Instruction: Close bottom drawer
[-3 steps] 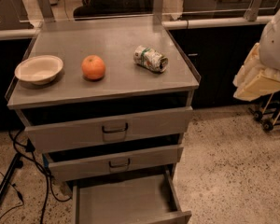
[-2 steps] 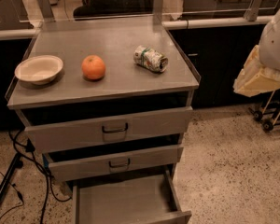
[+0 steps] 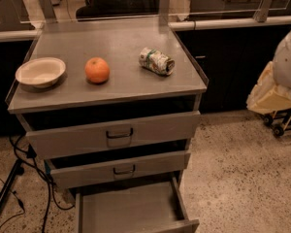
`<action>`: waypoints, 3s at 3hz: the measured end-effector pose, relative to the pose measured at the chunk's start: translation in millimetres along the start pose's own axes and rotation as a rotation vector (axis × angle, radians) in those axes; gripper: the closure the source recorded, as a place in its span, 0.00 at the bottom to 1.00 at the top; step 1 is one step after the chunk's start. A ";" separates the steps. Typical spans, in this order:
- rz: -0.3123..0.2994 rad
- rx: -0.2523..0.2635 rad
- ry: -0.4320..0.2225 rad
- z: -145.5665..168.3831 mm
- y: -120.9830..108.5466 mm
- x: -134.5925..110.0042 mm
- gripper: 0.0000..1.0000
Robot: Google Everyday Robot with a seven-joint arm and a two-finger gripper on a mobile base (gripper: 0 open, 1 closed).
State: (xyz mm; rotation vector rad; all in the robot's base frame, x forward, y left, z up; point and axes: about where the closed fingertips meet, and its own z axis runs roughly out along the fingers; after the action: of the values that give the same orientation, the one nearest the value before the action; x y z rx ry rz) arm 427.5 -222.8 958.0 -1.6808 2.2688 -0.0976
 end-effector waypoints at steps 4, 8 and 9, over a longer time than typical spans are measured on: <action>0.262 -0.200 0.061 176.9 111.7 86.4 1.00; 0.321 -0.313 0.027 393.1 175.3 69.2 1.00; 0.321 -0.313 0.027 393.2 175.3 69.3 1.00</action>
Offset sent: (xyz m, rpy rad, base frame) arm -0.0912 -0.0376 -0.2413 0.0760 0.2384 -0.2759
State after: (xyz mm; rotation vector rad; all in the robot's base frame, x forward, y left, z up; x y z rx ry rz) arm 362.0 -182.7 528.7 -1.4269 2.6503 0.3245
